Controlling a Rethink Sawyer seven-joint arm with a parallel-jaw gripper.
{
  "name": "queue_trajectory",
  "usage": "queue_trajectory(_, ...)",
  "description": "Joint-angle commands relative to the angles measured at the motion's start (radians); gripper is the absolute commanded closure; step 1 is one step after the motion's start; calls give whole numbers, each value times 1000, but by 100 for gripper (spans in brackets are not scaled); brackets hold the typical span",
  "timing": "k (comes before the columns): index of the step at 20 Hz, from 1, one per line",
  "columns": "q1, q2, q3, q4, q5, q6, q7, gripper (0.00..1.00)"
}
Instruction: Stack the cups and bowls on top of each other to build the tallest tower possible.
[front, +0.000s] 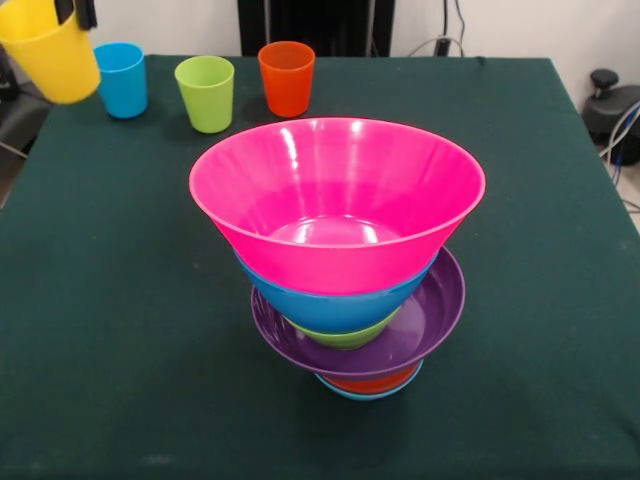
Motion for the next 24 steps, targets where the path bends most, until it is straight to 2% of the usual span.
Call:
queue_trajectory(1, 101, -85, -3, 36, 49, 173, 18, 100)
queue_trajectory(6, 165, -98, -23, -6, 73, 229, 74, 100)
queue_trajectory(9, 209, -96, -39, -23, 81, 229, 119, 100)
queue_trajectory(18, 369, 5, -112, -86, 83, 147, 272, 100)
queue_trajectory(24, 440, 65, -146, -154, 95, 150, 327, 100)
